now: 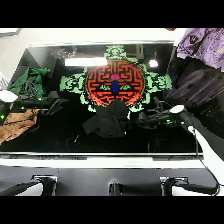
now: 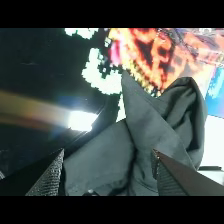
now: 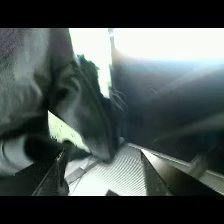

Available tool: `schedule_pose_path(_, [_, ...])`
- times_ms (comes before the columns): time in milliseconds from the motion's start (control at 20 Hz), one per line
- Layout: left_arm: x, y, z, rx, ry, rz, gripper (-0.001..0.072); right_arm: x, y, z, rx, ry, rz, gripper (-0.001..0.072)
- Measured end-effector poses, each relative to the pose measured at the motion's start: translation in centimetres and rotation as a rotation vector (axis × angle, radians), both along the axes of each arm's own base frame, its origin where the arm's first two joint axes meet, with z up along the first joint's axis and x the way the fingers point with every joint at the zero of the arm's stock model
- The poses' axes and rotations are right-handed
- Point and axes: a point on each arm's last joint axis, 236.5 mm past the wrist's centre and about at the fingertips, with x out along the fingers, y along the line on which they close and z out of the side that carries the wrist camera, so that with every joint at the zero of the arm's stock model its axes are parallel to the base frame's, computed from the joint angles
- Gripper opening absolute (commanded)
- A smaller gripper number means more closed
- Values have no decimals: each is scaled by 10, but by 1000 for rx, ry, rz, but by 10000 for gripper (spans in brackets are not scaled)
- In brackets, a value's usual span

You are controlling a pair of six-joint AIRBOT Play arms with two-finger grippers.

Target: Fold the clothes and pants, and hang the long-sleeved shirts on hangers.

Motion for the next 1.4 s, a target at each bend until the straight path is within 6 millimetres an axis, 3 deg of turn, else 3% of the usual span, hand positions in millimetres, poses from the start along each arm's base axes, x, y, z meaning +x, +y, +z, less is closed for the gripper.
schedule_pose_path(150, [-2,4,-1,2,10,1,630,4,21,-6,31,-13,-3,539])
schedule_pose_path(200, [-4,5,-2,5,18,-4,694,5,25,-7,36,-16,-6,508])
schedule_pose_path(300, [-8,8,-8,22,32,-10,701,6,30,-10,35,-22,-4,302])
schedule_pose_path(400, [-16,10,-18,37,51,-26,701,7,30,-14,26,-27,-5,32])
schedule_pose_path(650, [-40,-7,-58,33,96,-102,701,8,33,-9,34,-48,6,28])
schedule_pose_path(1050, [-64,-79,-117,-75,144,-316,669,8,29,4,11,-83,15,29])
schedule_pose_path(1100, [-68,-88,-121,-92,153,-332,624,8,29,5,11,-81,13,29])
schedule_pose_path(1150, [-70,-96,-125,-107,161,-346,452,8,29,5,11,-81,12,29])
schedule_pose_path(1200, [-75,-101,-130,-110,173,-362,158,8,29,5,11,-77,8,29])
schedule_pose_path(1250, [-78,-103,-136,-100,182,-380,15,8,29,6,10,-78,8,29])
schedule_pose_path(1400, [-70,-106,-134,-94,148,-397,12,9,29,16,12,-99,8,27])
